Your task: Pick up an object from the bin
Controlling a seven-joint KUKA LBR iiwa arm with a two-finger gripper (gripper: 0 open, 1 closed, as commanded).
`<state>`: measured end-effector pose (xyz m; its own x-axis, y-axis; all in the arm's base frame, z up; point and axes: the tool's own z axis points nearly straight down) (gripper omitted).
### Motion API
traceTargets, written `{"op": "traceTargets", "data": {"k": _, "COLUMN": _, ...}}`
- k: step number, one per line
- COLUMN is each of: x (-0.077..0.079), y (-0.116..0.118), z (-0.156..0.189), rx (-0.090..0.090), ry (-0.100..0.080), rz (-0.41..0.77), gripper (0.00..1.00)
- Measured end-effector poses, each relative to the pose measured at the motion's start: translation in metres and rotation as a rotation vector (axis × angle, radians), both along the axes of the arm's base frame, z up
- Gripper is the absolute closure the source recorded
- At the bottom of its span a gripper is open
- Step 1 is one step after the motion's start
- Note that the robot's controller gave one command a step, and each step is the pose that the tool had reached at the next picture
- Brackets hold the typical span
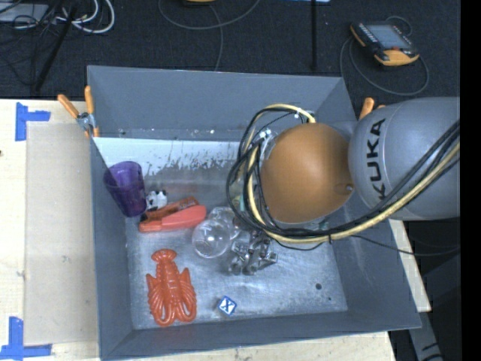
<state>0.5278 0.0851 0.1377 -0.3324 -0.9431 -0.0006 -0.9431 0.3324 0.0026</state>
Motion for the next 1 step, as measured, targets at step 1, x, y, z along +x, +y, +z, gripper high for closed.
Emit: {"op": "traceTargets", "data": {"k": 1, "x": 0.0051, "y": 0.0112, "z": 0.0152, "rx": 0.0, "ry": 0.004, "rz": -0.007, "gripper": 1.0}}
